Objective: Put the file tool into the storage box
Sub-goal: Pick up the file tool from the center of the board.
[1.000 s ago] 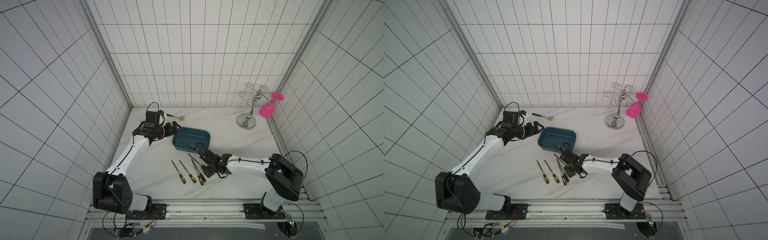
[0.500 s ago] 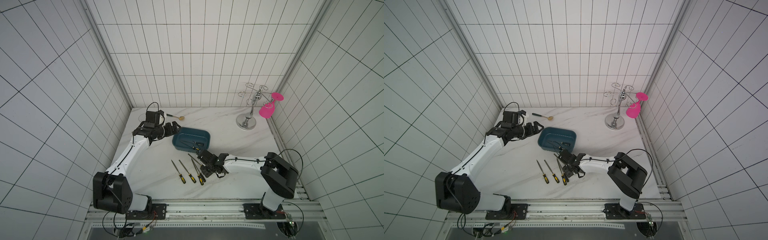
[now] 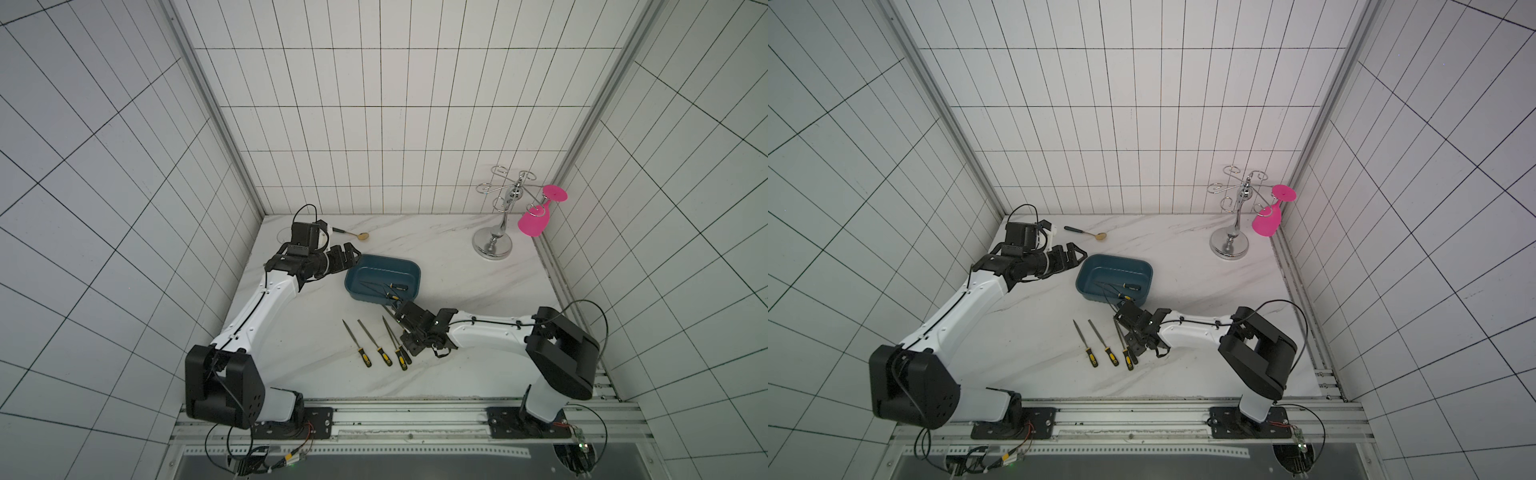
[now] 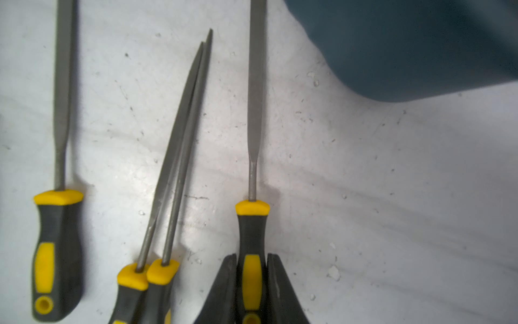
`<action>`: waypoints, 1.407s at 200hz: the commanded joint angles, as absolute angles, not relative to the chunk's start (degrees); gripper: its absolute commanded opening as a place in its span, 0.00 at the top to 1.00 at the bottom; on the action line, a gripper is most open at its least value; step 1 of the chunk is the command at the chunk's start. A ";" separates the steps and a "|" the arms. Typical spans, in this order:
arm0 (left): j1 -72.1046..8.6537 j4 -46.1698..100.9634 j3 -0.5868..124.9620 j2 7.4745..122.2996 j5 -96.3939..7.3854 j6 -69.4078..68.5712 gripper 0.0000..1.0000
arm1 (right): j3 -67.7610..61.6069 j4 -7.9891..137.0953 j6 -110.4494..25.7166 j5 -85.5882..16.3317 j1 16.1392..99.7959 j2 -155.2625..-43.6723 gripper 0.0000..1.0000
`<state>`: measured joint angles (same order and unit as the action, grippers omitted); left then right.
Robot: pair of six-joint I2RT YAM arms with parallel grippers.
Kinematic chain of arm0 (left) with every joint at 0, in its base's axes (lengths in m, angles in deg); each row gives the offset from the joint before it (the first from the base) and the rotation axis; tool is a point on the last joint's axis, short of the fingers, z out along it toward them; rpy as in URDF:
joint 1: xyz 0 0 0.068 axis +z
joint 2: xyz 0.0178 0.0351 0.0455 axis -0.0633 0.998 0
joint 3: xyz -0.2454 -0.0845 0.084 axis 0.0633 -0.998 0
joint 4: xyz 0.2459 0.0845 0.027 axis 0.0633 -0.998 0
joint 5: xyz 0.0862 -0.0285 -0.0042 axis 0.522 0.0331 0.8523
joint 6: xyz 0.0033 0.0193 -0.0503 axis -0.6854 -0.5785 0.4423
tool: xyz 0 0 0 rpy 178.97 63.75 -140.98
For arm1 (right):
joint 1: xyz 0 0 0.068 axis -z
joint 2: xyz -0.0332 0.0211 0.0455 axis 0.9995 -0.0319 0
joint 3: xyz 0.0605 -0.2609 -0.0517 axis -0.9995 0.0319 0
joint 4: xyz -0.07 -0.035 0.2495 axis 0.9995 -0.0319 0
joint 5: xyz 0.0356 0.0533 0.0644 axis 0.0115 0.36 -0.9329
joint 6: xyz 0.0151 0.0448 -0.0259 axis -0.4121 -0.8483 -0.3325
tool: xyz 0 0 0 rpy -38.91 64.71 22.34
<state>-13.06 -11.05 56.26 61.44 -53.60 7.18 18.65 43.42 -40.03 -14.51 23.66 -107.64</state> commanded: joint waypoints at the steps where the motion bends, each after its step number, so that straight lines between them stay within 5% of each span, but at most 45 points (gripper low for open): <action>1: -12.86 -11.14 57.15 59.73 -51.95 6.03 0.02 | 19.31 42.00 -38.93 -12.87 23.13 -102.81 0.88; 149: -12.86 -10.97 56.98 59.95 -51.47 6.03 0.02 | 24.98 40.55 -34.05 -16.92 22.87 -85.50 0.87; 281: -12.94 -10.98 57.01 60.60 -52.76 6.33 0.02 | 26.72 47.57 -35.82 -26.10 21.75 -96.77 0.93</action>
<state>-13.06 -11.05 56.26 60.39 -52.09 6.81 28.31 45.78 -35.99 -23.80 22.76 -95.90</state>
